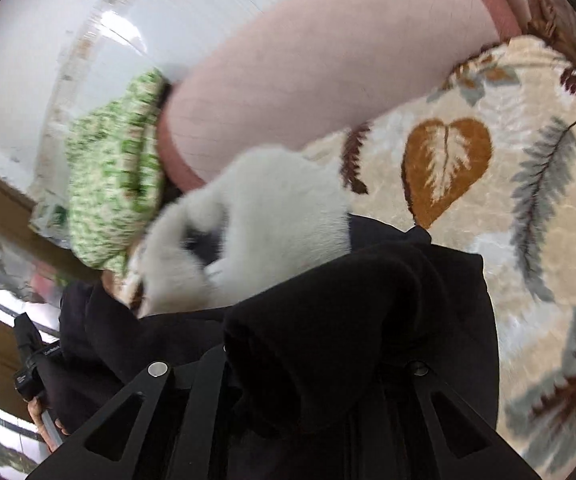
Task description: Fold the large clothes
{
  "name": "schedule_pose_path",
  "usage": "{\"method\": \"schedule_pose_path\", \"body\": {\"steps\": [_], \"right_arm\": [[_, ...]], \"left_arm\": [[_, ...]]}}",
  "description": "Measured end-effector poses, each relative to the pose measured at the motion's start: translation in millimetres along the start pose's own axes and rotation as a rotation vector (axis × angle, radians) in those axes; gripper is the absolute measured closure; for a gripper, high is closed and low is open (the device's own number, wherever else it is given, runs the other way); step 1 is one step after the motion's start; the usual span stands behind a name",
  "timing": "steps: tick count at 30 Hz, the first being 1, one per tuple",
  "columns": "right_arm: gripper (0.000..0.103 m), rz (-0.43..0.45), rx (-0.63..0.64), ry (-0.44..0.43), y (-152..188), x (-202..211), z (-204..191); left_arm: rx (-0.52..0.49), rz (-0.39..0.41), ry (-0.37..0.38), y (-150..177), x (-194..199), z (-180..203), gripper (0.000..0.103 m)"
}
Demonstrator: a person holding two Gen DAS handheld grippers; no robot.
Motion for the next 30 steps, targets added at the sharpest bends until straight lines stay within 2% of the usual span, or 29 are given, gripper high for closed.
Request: {"method": "schedule_pose_path", "body": {"steps": [4, 6, 9, 12, 14, 15, 16, 17, 19, 20, 24, 27, 30], "right_arm": [[0.088, -0.013, -0.028, -0.019, -3.5, -23.2, 11.7], [0.088, -0.025, -0.069, -0.053, -3.3, -30.2, 18.8], [0.084, -0.05, -0.138, -0.121, -5.3, -31.2, 25.7], [0.074, -0.054, -0.177, -0.196, -10.3, -16.6, 22.5], [0.067, -0.044, -0.183, -0.219, -13.7, -5.7, 20.0], [0.065, -0.043, -0.193, -0.23, -14.0, -0.9, 19.0], [0.054, -0.041, -0.198, -0.236, -13.9, 2.2, 17.9], [0.034, -0.016, -0.201, -0.228, -16.7, 9.1, 18.1], [0.016, 0.067, -0.206, -0.186, -27.2, 25.7, 21.6], [0.011, 0.109, -0.216, -0.181, -33.7, 38.3, 23.2], [0.011, 0.189, -0.2, -0.152, -42.1, 81.9, 20.2], [0.011, 0.214, -0.074, -0.078, -26.9, 116.4, 8.0], [0.011, 0.235, 0.029, -0.017, -3.4, 145.5, 0.6]], "left_arm": [[0.014, -0.004, -0.012, -2.5, -22.2, -1.7, 0.078], [0.051, -0.014, 0.026, -2.3, -25.4, -2.1, 0.073], [0.08, -0.009, 0.093, -6.7, -17.0, 0.8, 0.06], [0.115, 0.026, 0.158, -13.7, 3.3, 1.7, 0.049], [0.13, 0.056, 0.171, -19.4, 17.0, 0.9, 0.04], [0.135, 0.084, 0.153, -22.8, 26.8, -2.7, 0.034], [0.14, 0.108, 0.137, -26.3, 34.4, -5.6, 0.031], [0.144, 0.137, 0.125, -30.3, 44.9, -8.9, 0.03], [0.142, 0.159, 0.098, -35.0, 59.5, -14.9, 0.027], [0.141, 0.168, 0.084, -36.6, 67.7, -18.6, 0.027], [0.088, 0.207, 0.022, -29.8, 106.4, -26.6, 0.027], [-0.008, 0.266, -0.057, -10.4, 142.5, -24.4, 0.027], [-0.085, 0.303, -0.098, 19.6, 171.7, -18.6, 0.027]]}}
Point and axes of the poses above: each gripper's, at about its wrist camera, not at the fingertips, and x roughly against the way its jaws point, z to its right, y to its underside, the point moved 10 cm from there along -x, roughly the way its jaws point, and after that the axes turned 5 degrees about z, right-handed, at the moved point
